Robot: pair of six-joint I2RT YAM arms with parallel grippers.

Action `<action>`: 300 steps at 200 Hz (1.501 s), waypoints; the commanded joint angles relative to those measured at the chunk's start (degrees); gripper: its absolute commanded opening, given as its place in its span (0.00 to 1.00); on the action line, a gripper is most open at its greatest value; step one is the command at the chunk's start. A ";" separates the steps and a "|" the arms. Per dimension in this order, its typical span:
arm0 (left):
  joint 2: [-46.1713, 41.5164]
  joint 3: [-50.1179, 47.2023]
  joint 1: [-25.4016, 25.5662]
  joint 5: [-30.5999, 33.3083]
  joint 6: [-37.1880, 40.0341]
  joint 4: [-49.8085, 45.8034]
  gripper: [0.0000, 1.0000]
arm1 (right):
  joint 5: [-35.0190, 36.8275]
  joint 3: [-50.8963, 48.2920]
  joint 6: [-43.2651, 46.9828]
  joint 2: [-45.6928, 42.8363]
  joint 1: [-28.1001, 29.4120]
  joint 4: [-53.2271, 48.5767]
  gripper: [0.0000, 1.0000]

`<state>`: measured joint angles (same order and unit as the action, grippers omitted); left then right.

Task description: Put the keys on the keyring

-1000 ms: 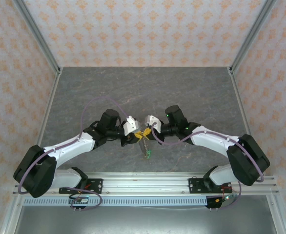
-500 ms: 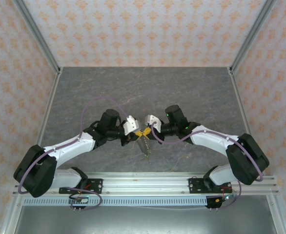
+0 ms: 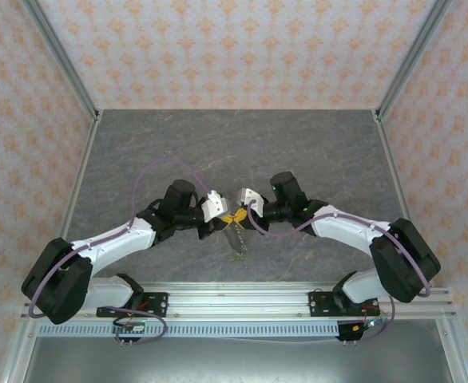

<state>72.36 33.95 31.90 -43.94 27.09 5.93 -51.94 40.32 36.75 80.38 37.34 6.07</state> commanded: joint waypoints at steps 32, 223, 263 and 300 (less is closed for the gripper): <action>-0.83 -0.29 0.49 0.78 0.51 3.69 0.00 | 5.69 -3.38 -2.16 -6.71 0.37 0.59 0.28; 1.41 1.73 0.49 -2.20 1.87 1.68 0.00 | 38.13 4.08 -54.79 3.08 -17.32 -33.56 0.33; 1.15 2.26 0.49 -2.37 2.11 0.78 0.00 | 37.62 5.32 -52.76 5.82 -17.35 -32.34 0.30; 1.19 2.55 0.46 -2.66 2.20 0.35 0.00 | 38.85 5.22 -52.44 6.49 -17.27 -31.77 0.21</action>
<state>73.67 34.83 31.90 -44.82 27.99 6.90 -14.41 44.49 -16.64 86.04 20.10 -25.08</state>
